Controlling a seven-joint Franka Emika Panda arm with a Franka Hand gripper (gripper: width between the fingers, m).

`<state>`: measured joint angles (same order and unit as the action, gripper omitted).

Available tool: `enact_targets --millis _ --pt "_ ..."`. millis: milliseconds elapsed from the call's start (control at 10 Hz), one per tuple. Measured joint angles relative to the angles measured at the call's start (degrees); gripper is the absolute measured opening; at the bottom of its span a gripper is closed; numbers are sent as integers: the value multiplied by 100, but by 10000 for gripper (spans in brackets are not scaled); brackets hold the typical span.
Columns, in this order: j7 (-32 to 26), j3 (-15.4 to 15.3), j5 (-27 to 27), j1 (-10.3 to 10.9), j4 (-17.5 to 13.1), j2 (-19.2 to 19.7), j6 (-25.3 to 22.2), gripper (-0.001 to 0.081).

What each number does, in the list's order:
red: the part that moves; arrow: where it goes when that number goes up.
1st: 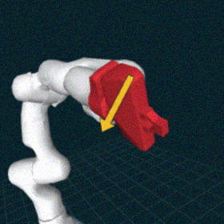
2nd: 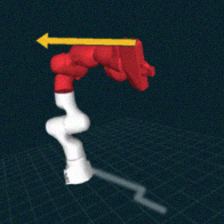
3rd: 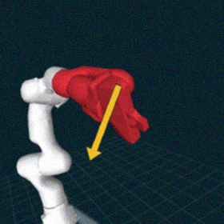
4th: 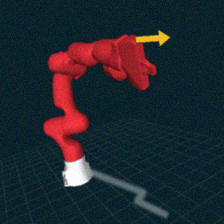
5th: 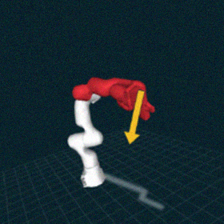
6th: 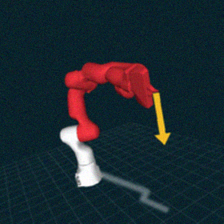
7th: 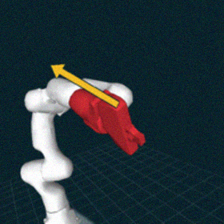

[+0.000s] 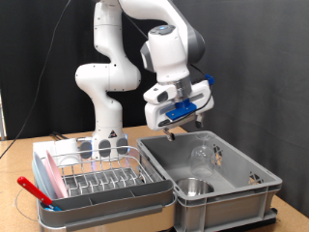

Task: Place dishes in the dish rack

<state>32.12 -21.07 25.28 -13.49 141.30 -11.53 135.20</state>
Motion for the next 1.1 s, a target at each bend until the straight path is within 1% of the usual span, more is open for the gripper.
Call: enact_targets --millis 200,400,600,800,1100 --pt "685 -337 -458 8 -59 261 246 811" --pt "1146 -661 -887 41 -118 603 612 811" --pt "1574 -891 -1263 84 -186 955 876 811" --pt "2070 -973 -1769 106 -229 1362 1170 811" --pt "2830 -886 -2688 107 -285 1938 1559 811"
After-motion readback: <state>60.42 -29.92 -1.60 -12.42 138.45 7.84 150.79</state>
